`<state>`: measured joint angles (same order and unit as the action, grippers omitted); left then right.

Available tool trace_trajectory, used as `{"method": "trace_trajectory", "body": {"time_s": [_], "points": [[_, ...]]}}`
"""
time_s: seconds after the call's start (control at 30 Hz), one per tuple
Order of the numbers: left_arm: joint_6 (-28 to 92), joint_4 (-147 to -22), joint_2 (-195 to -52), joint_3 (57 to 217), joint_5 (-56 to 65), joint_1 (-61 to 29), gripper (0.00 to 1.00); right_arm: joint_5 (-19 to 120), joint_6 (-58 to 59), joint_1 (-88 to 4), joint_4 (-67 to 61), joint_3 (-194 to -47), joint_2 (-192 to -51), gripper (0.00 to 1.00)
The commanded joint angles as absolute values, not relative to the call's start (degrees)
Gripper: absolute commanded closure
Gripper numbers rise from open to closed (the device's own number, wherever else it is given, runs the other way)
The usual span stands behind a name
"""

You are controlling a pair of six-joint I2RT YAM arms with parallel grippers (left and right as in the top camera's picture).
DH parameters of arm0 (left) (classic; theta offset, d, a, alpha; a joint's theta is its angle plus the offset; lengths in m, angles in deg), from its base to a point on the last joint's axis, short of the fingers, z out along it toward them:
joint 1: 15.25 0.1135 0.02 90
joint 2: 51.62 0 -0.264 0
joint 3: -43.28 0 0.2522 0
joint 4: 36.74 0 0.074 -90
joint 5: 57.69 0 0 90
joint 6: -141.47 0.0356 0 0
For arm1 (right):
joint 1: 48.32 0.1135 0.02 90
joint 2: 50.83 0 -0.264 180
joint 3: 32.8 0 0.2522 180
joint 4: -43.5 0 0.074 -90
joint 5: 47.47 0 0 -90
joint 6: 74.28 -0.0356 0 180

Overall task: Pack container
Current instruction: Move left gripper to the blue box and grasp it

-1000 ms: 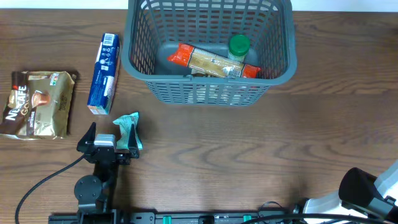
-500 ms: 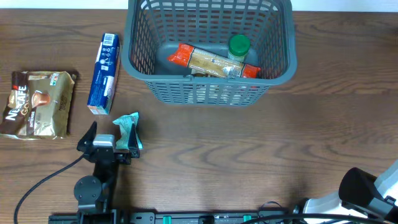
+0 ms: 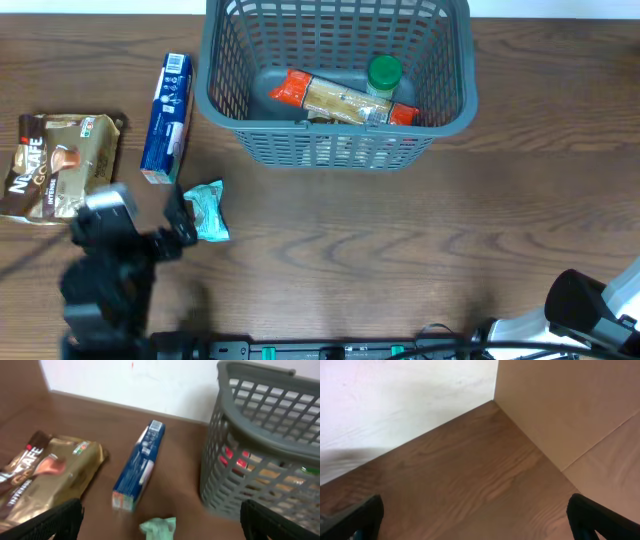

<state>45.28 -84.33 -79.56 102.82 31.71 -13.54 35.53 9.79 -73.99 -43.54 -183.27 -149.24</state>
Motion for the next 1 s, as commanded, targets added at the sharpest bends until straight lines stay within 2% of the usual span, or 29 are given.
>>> {"method": "trace_trajectory", "body": {"time_s": [0.0,0.17,0.3,0.67,0.97], "points": [[47.90,-90.75,-92.74,117.02,33.17,-13.67,0.02,35.70,8.91,-74.17,-43.58,-182.98,-149.63,0.01],[55.55,-107.21,-113.92,141.61,33.00,-13.67,0.02,35.70,8.91,-74.17,-43.58,-182.98,-149.63,0.01],[57.85,-109.68,-124.06,152.37,32.97,-13.69,0.02,35.70,8.89,-74.17,-43.60,-182.98,-149.63,0.01],[59.62,-109.46,-133.72,153.50,32.84,-13.10,0.02,35.70,8.89,-74.17,-43.58,-182.98,-149.63,0.01],[64.58,-108.48,-146.95,153.50,30.48,-5.84,0.02,35.70,8.91,-74.17,-43.58,-182.98,-149.63,0.01]]}}
